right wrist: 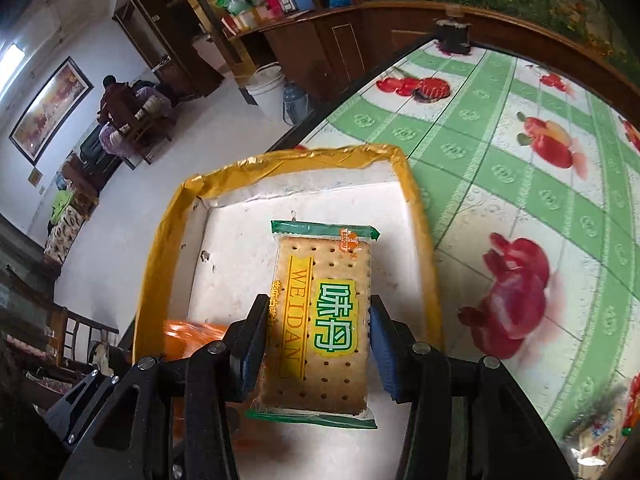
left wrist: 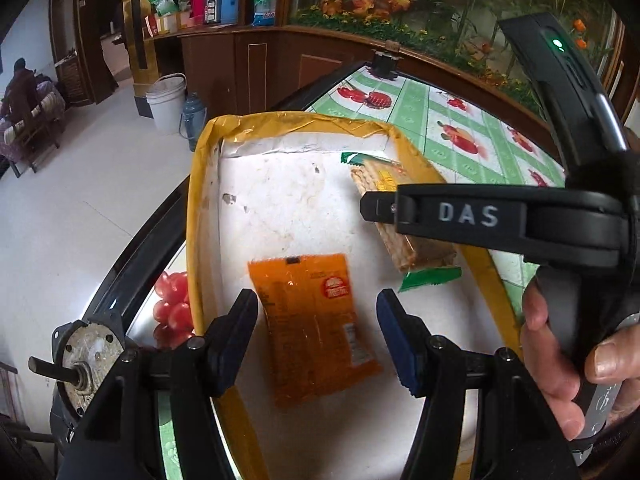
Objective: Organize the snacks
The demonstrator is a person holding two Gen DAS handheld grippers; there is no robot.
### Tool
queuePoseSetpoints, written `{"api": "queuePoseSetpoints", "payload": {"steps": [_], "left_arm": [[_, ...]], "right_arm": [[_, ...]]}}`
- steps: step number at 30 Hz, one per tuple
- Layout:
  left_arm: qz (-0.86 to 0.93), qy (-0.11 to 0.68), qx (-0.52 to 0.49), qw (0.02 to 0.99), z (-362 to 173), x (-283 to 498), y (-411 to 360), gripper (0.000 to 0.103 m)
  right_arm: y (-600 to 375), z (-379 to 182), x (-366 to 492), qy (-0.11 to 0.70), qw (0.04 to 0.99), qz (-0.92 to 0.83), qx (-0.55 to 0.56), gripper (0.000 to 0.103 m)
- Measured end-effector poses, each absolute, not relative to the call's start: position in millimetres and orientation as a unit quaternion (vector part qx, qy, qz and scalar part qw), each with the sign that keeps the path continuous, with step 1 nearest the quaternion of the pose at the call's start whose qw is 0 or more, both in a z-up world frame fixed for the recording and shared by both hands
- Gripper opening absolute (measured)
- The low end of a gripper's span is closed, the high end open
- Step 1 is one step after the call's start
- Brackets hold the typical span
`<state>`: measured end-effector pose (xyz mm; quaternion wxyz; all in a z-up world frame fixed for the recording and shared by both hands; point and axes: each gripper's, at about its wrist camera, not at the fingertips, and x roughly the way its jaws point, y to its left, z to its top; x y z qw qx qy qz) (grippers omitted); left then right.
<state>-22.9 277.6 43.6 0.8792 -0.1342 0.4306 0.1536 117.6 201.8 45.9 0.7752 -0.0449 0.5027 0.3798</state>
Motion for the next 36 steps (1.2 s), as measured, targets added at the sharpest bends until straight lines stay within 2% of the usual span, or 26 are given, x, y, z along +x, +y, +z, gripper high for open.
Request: {"api": "queuePoseSetpoints", "payload": {"steps": [4, 5, 6, 8, 9, 18, 23, 24, 25, 26, 31, 36], "left_arm": [[0.161, 0.428, -0.11, 0.883, 41, -22, 270, 0.064], [0.159, 0.427, -0.108, 0.884, 41, -23, 269, 0.069], [0.157, 0.425, -0.107, 0.885, 41, -25, 267, 0.07], [0.156, 0.417, -0.106, 0.889, 43, -29, 265, 0.072], [0.155, 0.41, -0.109, 0.892, 44, -33, 264, 0.072], [0.145, 0.349, -0.126, 0.917, 67, -83, 236, 0.076], [0.112, 0.335, -0.129, 0.927, 74, -101, 207, 0.078], [0.104, 0.333, -0.126, 0.929, 75, -105, 200, 0.078], [0.093, 0.332, -0.121, 0.931, 75, -108, 191, 0.078], [0.085, 0.332, -0.117, 0.932, 75, -110, 184, 0.078], [0.037, 0.337, -0.099, 0.936, 74, -124, 147, 0.078], [-0.016, 0.343, -0.086, 0.935, 70, -136, 117, 0.08]], "right_arm": [[197, 38, 121, 0.508, 0.779, 0.367, -0.029, 0.052], [195, 37, 122, 0.511, 0.778, 0.364, -0.023, 0.052], [191, 38, 121, 0.509, 0.781, 0.363, -0.014, 0.055], [184, 42, 119, 0.499, 0.784, 0.37, 0.001, 0.068], [181, 44, 118, 0.496, 0.783, 0.375, 0.008, 0.07], [103, 74, 103, 0.46, 0.79, 0.402, 0.047, 0.07], [55, 54, 122, 0.487, 0.82, 0.302, -0.016, 0.069], [52, 47, 122, 0.5, 0.813, 0.297, -0.031, 0.065], [50, 42, 121, 0.507, 0.809, 0.295, -0.042, 0.056], [48, 40, 115, 0.501, 0.81, 0.297, -0.063, 0.055], [36, 39, 69, 0.485, 0.8, 0.314, -0.163, 0.054], [-25, 38, 19, 0.478, 0.783, 0.36, -0.169, 0.054]]}}
